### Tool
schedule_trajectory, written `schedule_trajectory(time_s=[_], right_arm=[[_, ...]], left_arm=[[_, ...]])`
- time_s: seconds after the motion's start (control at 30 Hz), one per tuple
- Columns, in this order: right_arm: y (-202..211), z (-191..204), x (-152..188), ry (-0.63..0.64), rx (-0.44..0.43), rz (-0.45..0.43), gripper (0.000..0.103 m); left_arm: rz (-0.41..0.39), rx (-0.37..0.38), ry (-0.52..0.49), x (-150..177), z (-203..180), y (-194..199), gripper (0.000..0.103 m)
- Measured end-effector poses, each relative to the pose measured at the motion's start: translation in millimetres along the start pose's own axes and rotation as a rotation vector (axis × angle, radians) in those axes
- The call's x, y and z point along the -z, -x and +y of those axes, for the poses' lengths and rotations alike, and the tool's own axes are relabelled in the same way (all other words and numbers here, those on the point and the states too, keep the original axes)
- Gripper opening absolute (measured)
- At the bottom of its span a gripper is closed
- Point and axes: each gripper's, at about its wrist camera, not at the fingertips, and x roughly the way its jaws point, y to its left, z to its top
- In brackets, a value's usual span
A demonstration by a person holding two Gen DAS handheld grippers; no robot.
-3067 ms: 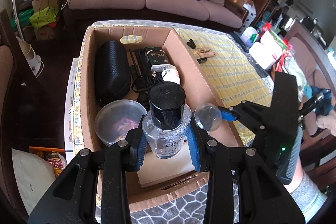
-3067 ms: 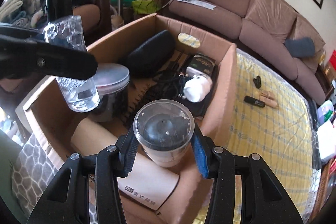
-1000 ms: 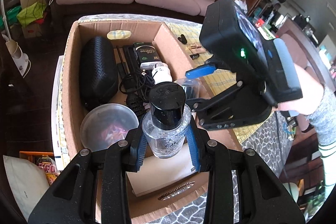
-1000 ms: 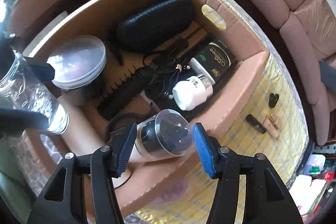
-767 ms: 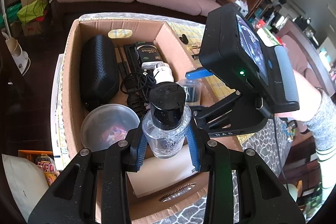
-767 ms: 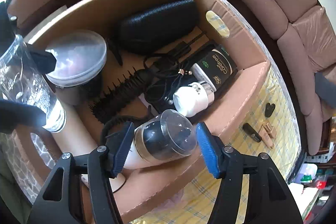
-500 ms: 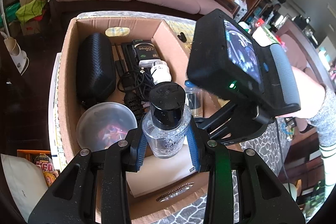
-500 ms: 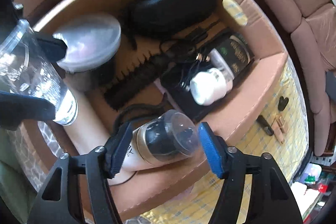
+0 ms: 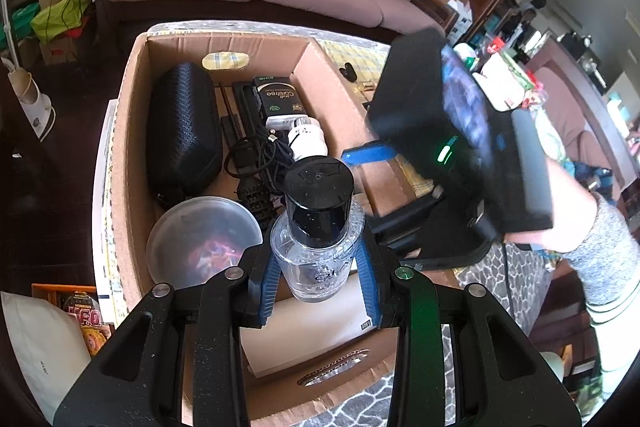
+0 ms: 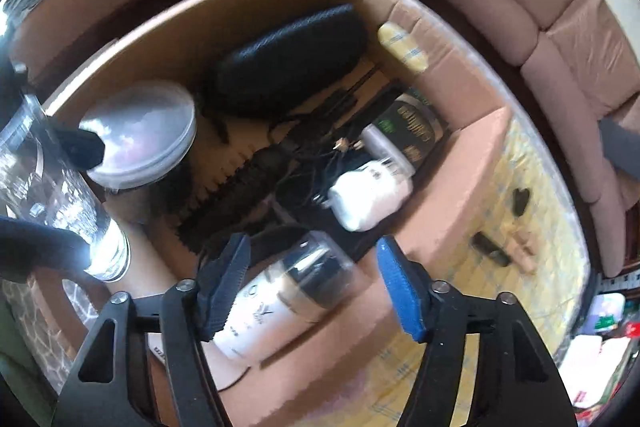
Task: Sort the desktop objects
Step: 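Release the Olay jar from the right tool while the left tool releases the clear bottle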
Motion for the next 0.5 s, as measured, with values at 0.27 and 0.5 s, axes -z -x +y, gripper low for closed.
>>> schedule_trajectory(time_s=[0.27, 0.5], right_arm=[[9.7, 10.4, 9.5, 0.029, 0.008, -0.017, 0.061], [52.7, 0.2, 40.6, -0.088, 0.038, -0.190, 0.065]], left_arm=[[0.058, -0.024, -0.031, -0.1, -7.8, -9.3, 0.032], [0.147, -0.075, -0.088, 1.1, -27.4, -31.1, 0.032]])
